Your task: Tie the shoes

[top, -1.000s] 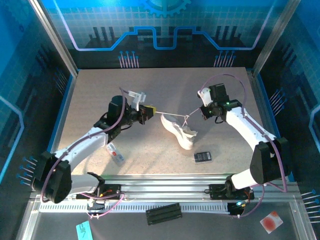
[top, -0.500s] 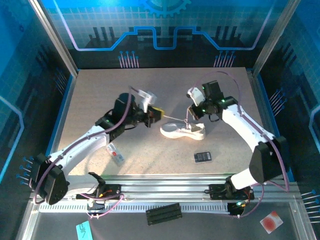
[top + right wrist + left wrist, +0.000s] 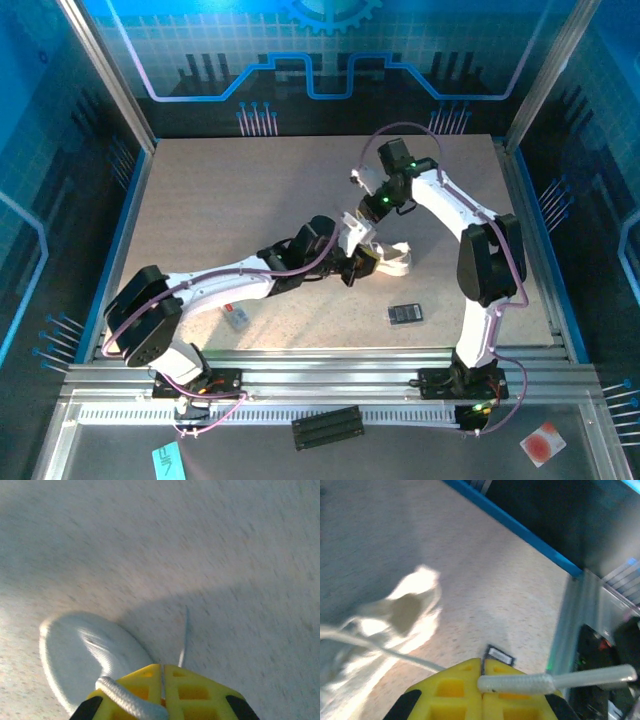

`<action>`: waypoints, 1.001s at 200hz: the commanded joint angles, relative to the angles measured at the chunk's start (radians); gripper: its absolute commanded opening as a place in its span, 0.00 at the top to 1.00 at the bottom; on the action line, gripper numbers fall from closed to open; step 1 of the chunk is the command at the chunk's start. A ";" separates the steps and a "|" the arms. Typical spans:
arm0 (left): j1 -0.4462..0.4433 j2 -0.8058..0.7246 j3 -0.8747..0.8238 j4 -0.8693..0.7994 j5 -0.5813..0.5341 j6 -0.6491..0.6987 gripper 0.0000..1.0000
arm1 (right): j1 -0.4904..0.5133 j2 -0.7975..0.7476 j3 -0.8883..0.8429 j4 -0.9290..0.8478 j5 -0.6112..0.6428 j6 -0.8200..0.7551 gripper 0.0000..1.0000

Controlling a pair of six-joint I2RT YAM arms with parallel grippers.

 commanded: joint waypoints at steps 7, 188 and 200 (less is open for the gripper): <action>0.091 -0.033 -0.096 -0.094 -0.176 -0.228 1.00 | -0.091 0.008 -0.063 -0.076 0.098 0.123 0.98; 0.277 0.488 0.279 0.037 0.042 -0.413 1.00 | 0.100 -0.218 -0.470 0.142 -0.365 0.538 1.00; 0.281 0.495 0.320 0.004 0.042 -0.408 1.00 | 0.127 -0.199 -0.445 0.171 -0.371 0.563 1.00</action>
